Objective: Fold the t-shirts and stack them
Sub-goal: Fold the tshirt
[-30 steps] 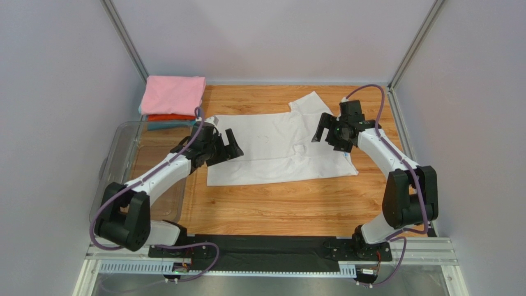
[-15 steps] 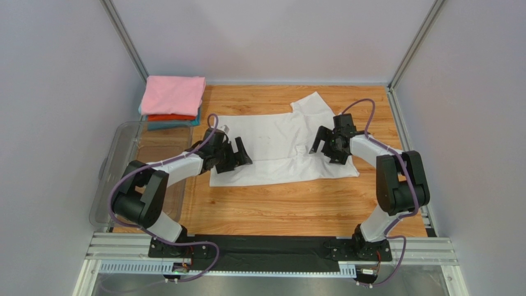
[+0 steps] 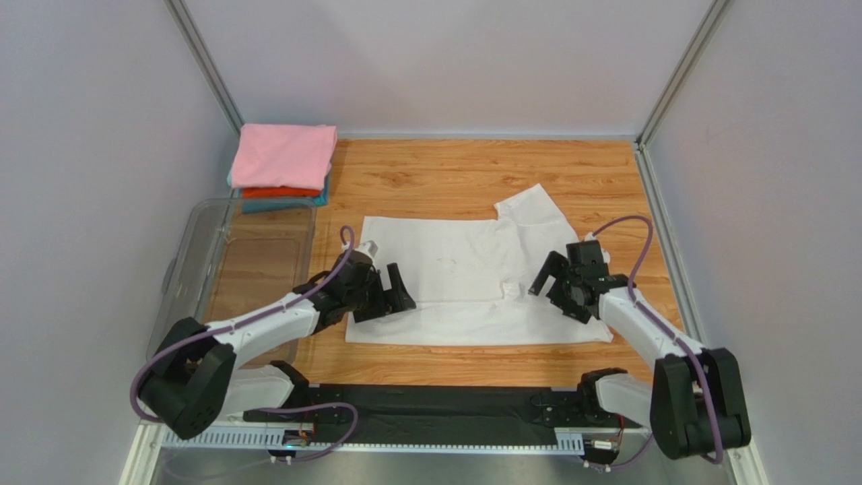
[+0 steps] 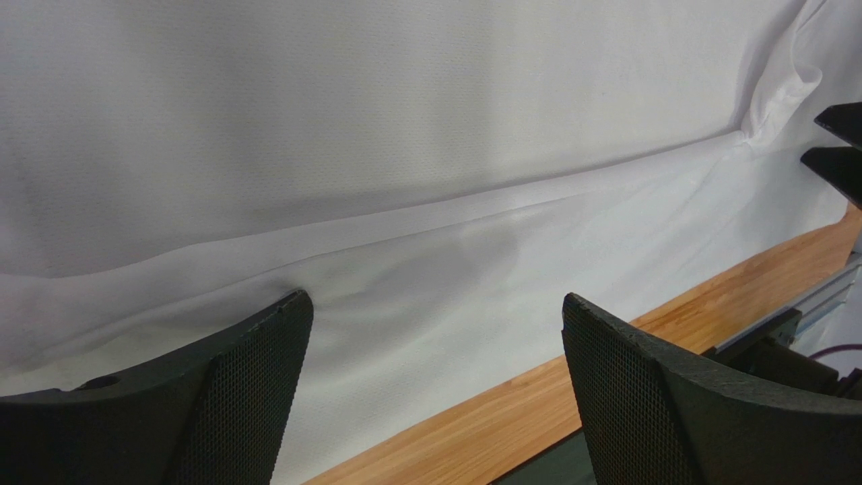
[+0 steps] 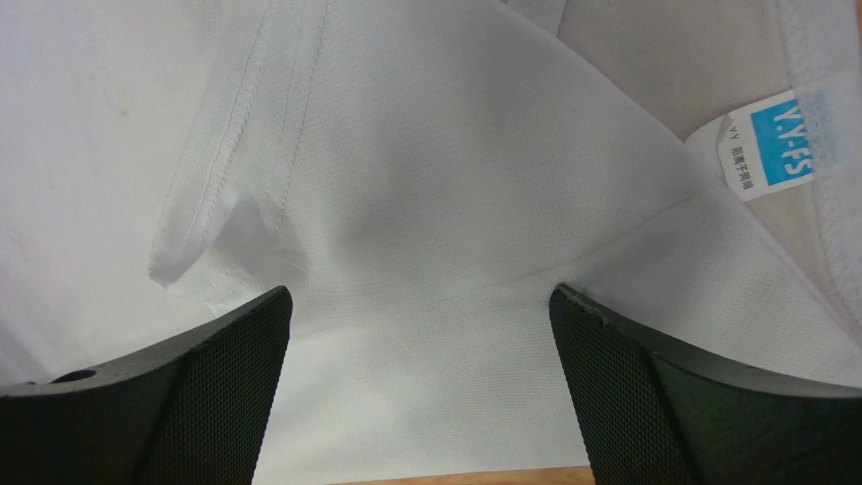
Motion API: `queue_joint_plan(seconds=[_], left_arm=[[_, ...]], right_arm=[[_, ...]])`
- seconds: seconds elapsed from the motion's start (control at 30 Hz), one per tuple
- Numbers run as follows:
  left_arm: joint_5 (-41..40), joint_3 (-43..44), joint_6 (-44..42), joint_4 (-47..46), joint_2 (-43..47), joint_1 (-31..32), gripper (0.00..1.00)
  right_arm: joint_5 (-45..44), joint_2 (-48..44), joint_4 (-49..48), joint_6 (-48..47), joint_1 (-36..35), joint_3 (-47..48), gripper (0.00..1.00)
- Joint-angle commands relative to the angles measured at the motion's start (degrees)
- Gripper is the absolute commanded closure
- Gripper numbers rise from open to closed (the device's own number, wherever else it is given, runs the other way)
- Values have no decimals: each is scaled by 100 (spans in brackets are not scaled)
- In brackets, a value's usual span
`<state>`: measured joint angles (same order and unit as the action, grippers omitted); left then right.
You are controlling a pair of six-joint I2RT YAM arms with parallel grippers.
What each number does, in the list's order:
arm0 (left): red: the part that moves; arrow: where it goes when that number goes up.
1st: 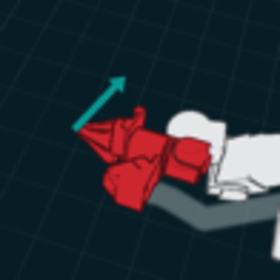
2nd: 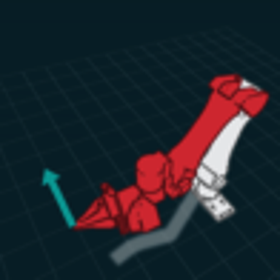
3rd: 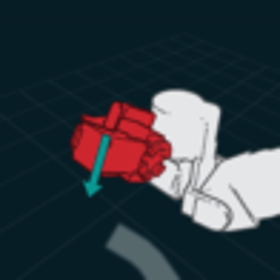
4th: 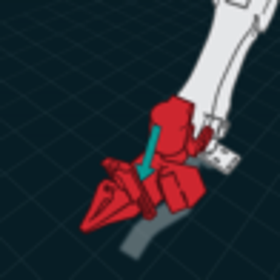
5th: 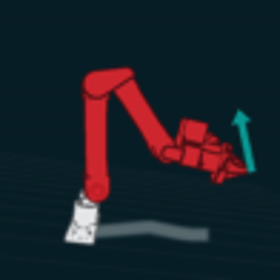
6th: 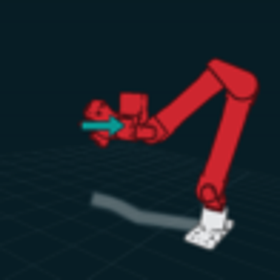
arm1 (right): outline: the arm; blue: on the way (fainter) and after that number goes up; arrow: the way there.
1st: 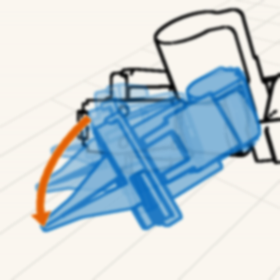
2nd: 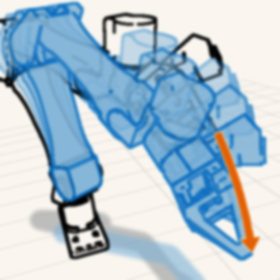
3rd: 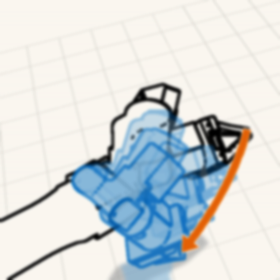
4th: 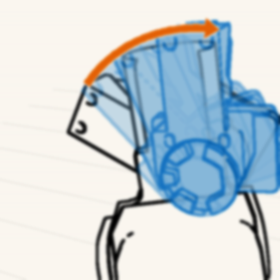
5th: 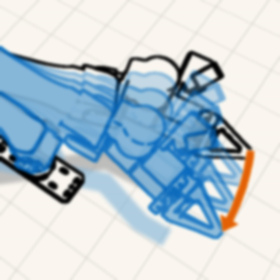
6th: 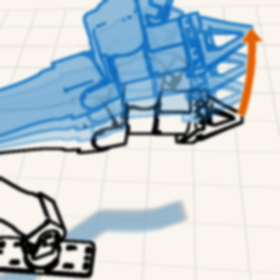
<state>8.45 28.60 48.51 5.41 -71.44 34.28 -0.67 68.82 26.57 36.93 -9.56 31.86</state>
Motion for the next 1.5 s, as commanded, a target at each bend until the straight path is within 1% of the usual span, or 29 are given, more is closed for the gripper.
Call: queue_joint_plan(seconds=[0.0,0.07,0.13,0.23,0.33,0.37,0.47,0.5,0.63,0.7,0.73,0.77,0.8,0.83,0.87,0.9,0.93,0.97,1.0,1.03,1.07,1.1,1.13,1.17,1.2,1.23,1.27,1.33,1.47], left_arm=[[-519,-311,220,803,612,44,0],[-581,-311,150,961,832,52,0],[-511,-276,123,1067,1087,61,0],[-353,-267,141,1094,1404,87,0],[-501,-57,36,1427,1712,87,0],[-667,135,-8,1645,1825,87,0],[-836,574,-262,1875,1949,87,0],[-1201,690,-402,1972,1941,87,0],[-1968,1357,-711,2253,1617,61,0],[-2075,1762,-895,2289,1160,-140,0],[-1945,1902,-966,2280,976,-263,0],[-1778,2200,-1053,2254,548,-534,0],[-1507,2368,-1167,2271,308,-676,1],[-1434,2535,-1186,2298,71,-790,2],[-1390,2876,-1247,2263,-410,-948,3],[-1390,3045,-1456,2237,-650,-1002,5],[-1529,3464,-1528,2367,-1157,-1089,7],[-1591,3694,-1546,2490,-1414,-1125,7],[-1618,3914,-1686,2517,-1660,-1160,11],[-1749,4256,-1765,2544,-2098,-1213,12],[-1785,4407,-1792,2561,-2302,-1257,12],[-1794,4565,-1836,2553,-2513,-1310,16],[-1794,4871,-1854,2561,-2898,-1415,16],[-1750,5040,-1863,2666,-3085,-1476,18],[-1724,5198,-1889,2693,-3252,-1512,21],[-1732,5478,-1915,2702,-3567,-1599,21],[-1724,5620,-1968,2720,-3727,-1626,26],[-1715,6084,-2012,2825,-4191,-1688,27],[-1549,6631,-2039,3080,-4764,-1706,33]], right_arm=[[-469,-552,850,359,33,-523,0],[-575,-1027,938,516,33,-786,0],[-296,-1291,920,456,42,-778,0],[-372,-1669,1148,325,25,-576,0],[-478,-1915,1508,140,25,-49,0],[-461,-2029,1579,9,25,239,0],[-320,-2266,1755,-150,25,610,0],[-311,-2450,1781,-212,25,777,0],[-259,-2977,1826,-274,33,884,0],[-258,-3224,1817,-265,25,744,0],[-259,-3295,1808,-256,25,682,0],[-241,-3348,1799,-248,33,603,0],[-206,-3392,1773,-256,25,533,0],[-154,-3436,1729,-335,33,402,0],[-118,-3445,1703,-388,33,357,0],[-66,-3436,1677,-353,25,322,0],[-22,-3402,1641,-379,25,295,0],[196,-3392,1598,-431,33,295,0],[320,-3375,1510,-475,25,277,0],[348,-3375,1475,-476,25,234,0],[357,-3384,1439,-485,25,198,0],[331,-3384,1395,-485,33,172,0],[330,-3384,1395,-476,25,154,0],[313,-3375,1386,-476,33,128,0],[339,-3375,1378,-476,33,128,0],[339,-3375,1377,-485,33,128,0],[357,-3384,1360,-493,33,119,0],[365,-3375,1334,-502,33,93,0],[357,-3366,1255,-537,33,66,0]])
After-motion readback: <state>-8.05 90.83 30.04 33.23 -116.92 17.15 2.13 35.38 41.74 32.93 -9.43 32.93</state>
